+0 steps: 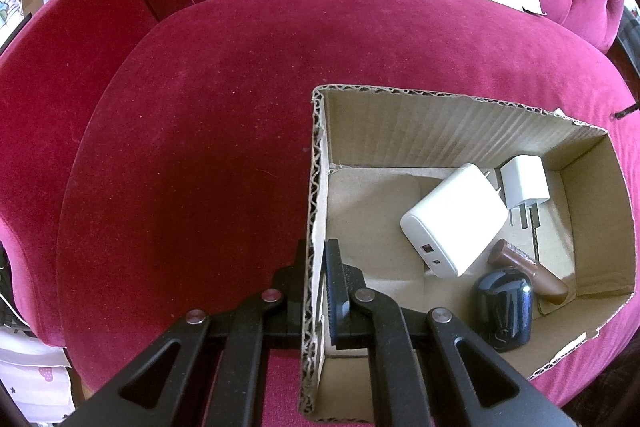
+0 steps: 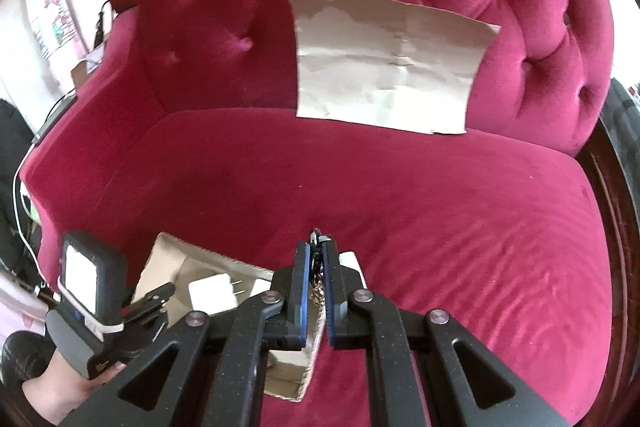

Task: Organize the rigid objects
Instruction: 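Carry the keyring with the right tool over the box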

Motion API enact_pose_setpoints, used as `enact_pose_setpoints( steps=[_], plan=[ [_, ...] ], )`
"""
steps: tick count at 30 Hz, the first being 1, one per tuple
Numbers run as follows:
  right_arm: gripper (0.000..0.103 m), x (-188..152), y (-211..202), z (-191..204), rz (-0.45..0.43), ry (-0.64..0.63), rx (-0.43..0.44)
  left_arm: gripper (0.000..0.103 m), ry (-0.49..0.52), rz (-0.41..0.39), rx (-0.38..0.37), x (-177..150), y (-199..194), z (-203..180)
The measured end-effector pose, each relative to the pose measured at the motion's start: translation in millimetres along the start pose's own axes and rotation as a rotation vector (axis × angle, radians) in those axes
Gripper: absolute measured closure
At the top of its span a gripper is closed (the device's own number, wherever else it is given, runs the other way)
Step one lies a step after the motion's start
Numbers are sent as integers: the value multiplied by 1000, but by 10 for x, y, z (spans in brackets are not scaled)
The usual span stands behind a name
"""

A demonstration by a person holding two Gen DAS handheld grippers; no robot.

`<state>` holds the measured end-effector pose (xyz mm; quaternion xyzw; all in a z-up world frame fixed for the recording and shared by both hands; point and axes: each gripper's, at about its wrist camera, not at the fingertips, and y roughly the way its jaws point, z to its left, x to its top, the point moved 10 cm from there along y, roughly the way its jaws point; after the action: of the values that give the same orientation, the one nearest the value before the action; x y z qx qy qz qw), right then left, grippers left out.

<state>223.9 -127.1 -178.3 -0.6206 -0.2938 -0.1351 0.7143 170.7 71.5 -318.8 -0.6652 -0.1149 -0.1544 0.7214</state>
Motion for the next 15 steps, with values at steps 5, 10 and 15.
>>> enact_pose_setpoints(
  steps=[5,10,15],
  plan=[
    [99,-41,40,200,18,-38,32,97,0,0,0,-1,-2,-6],
    [99,-108,88,347,40,-70,53,97,0,0,0,-2,-2,-8],
    [99,-205,189,435,70,-90,59,97,0,0,1,-2,-2,-10]
  ],
)
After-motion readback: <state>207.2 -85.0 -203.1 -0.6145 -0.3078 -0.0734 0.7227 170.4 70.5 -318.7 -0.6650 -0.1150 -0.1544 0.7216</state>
